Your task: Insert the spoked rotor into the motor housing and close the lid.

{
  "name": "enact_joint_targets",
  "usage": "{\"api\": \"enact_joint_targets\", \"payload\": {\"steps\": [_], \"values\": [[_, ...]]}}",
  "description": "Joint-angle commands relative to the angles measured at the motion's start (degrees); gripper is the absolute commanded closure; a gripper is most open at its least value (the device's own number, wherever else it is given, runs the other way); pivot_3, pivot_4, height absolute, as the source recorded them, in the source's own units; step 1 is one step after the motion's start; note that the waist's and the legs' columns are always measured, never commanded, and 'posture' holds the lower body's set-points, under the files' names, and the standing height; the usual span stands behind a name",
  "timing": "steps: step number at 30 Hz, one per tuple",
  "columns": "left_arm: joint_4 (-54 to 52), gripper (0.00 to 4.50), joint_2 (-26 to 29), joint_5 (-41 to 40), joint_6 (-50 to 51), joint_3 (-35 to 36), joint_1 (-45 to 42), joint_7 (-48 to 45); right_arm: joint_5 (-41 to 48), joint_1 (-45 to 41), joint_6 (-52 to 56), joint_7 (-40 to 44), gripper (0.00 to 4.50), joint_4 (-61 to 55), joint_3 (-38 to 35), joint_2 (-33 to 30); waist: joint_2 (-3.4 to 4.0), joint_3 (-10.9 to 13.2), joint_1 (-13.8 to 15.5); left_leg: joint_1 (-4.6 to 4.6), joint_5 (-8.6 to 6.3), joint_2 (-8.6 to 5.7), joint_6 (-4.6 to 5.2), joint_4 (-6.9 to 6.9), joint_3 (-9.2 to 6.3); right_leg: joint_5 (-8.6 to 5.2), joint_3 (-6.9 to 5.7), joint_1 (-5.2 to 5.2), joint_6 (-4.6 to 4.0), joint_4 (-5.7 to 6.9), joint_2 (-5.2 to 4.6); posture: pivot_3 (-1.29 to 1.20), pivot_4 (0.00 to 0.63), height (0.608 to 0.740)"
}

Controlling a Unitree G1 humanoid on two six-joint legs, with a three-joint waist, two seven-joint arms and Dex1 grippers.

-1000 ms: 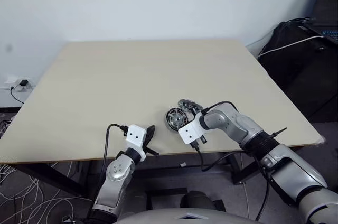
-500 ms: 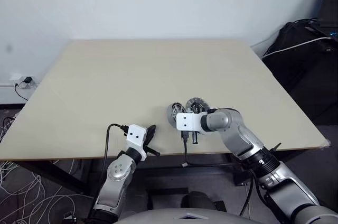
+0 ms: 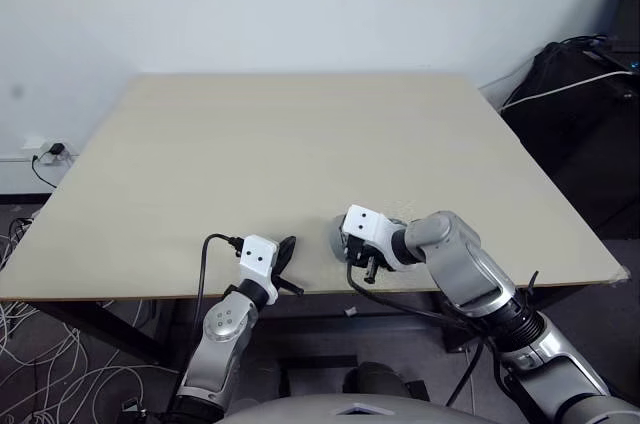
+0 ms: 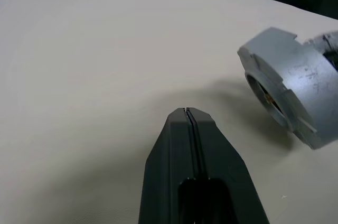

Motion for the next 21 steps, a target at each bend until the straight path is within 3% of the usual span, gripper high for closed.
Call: {"api": "enact_joint_targets", "payload": {"steps": [1,9,20,21], "values": [[-0.18,4.5,-0.49,-0.81,-0.46,-0.04,-1.09,-0.48,1.55,-3.28,-0.69,-4.06,4.4,0.68,-0.48,1.11,0.0,0.0,-0.07,0.0,0.0,0.0,0.0,0.0,0.0,0.0,0.0,-0.01,0.0,0.0,0.01,0.0,0.0,0.74],[-0.27,4.5,-0.43,-0.71,-0.5,0.03,-1.02,-0.12,3.92,-6.48,-5.13,-9.2,4.4,8.92,2.08,2.82,0.0,0.0,-0.06,-0.01,0.0,-0.07,0.01,0.0,0.01,0.0,-0.15,0.02,0.0,-0.02,-0.02,0.0,0.0,0.74],[-0.57,4.5,-0.31,-0.59,-0.64,0.04,-0.75,0.27,7.45,-8.52,-7.28,-10.42,4.4,10.66,5.02,4.8,0.0,0.0,-0.18,-0.01,0.0,-0.07,0.01,-0.01,-0.01,-0.01,-0.18,0.02,0.01,-0.03,-0.02,0.0,0.0,0.74],[-0.6,4.5,-0.3,-0.58,-0.64,0.02,-0.74,0.26,7.77,-8.76,-7.39,-10.84,4.05,10.97,4.7,5.31,0.0,0.0,-0.22,-0.01,0.0,-0.07,0.01,-0.01,-0.01,0.0,-0.18,0.02,0.01,-0.02,-0.01,0.0,0.0,0.74]]}}
